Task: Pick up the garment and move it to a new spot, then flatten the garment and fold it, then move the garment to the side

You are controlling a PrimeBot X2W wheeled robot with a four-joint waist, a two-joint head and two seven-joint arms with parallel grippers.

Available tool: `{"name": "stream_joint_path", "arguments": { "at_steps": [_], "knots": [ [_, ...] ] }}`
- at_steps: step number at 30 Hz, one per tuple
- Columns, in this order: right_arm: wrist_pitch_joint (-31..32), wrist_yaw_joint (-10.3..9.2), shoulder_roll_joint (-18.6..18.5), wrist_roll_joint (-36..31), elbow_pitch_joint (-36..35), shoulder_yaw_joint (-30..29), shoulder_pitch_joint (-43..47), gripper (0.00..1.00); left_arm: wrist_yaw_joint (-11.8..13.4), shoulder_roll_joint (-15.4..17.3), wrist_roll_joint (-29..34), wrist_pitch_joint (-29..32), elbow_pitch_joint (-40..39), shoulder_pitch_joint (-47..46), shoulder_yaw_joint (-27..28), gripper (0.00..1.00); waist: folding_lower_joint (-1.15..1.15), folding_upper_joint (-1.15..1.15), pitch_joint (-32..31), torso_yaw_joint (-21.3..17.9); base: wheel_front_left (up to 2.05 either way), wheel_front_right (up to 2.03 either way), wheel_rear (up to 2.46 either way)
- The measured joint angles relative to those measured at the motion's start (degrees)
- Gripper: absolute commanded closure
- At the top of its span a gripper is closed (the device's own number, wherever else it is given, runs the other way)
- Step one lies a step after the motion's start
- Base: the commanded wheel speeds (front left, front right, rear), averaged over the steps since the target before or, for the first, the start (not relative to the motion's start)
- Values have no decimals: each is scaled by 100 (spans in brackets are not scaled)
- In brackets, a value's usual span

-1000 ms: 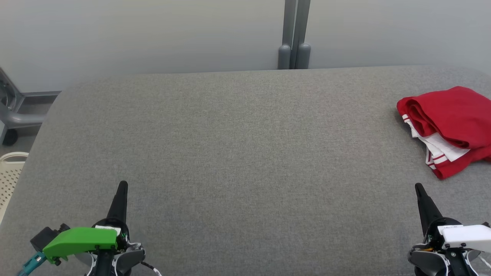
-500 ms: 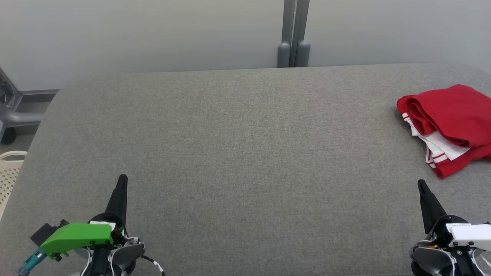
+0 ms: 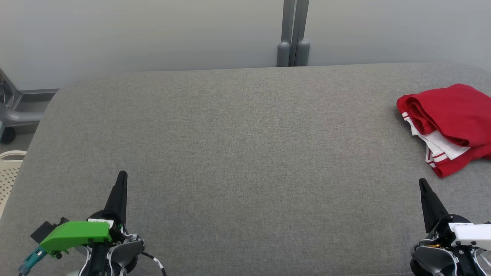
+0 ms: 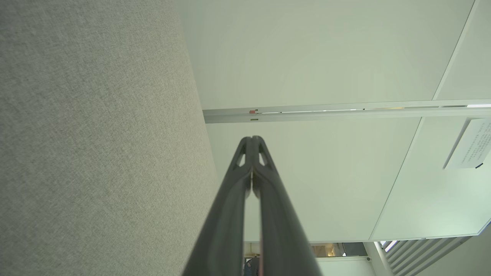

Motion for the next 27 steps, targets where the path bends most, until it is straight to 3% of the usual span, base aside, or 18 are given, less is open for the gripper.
{"name": "stream_joint_path", "arguments": {
  "at_steps": [27],
  "knots": [
    [0,0,0,0,-1,-1,-1,100,0,-1,0,0,0,-1,0,100,0,0,0,0,0,0,0]
  ]
}}
